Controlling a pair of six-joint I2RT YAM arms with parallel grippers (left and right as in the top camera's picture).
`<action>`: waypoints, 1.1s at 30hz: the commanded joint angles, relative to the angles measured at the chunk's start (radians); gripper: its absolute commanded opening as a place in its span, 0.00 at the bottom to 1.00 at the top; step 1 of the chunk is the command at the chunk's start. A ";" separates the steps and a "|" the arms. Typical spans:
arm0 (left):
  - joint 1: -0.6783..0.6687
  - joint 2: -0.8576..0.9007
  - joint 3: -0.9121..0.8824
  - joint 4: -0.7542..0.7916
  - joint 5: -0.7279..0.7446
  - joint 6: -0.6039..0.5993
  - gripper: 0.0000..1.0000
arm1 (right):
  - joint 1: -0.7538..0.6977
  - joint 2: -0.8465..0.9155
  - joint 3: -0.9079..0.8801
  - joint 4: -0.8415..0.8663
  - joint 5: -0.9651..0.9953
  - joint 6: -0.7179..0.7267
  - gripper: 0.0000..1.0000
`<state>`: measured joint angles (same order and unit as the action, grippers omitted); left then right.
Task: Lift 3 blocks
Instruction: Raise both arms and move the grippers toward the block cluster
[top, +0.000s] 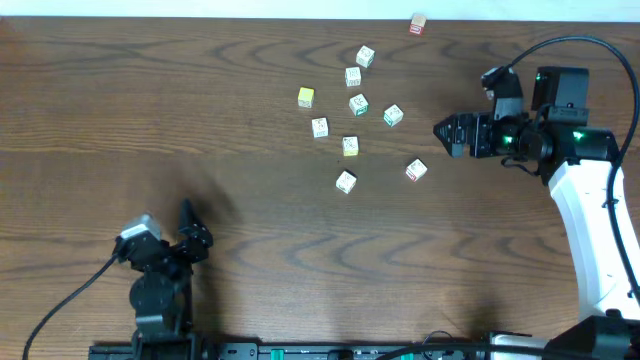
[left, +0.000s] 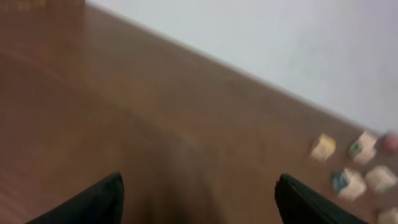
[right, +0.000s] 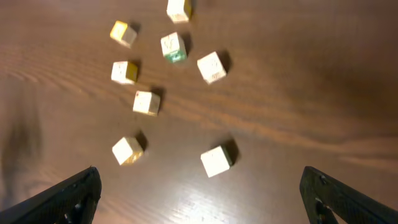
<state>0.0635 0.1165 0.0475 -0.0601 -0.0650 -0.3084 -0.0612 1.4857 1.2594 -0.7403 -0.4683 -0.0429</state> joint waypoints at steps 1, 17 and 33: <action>-0.003 0.148 0.109 -0.003 0.066 0.027 0.78 | 0.005 -0.008 0.010 0.005 0.092 0.082 0.99; -0.024 1.240 0.805 -0.222 0.393 0.027 0.78 | 0.107 0.050 0.010 -0.080 0.232 0.083 0.99; -0.023 1.294 0.813 -0.225 0.450 0.032 0.78 | 0.220 0.347 0.010 0.012 0.232 -0.063 0.95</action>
<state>0.0422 1.4101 0.8307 -0.2752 0.3687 -0.2878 0.1513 1.8126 1.2613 -0.7364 -0.2401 -0.0650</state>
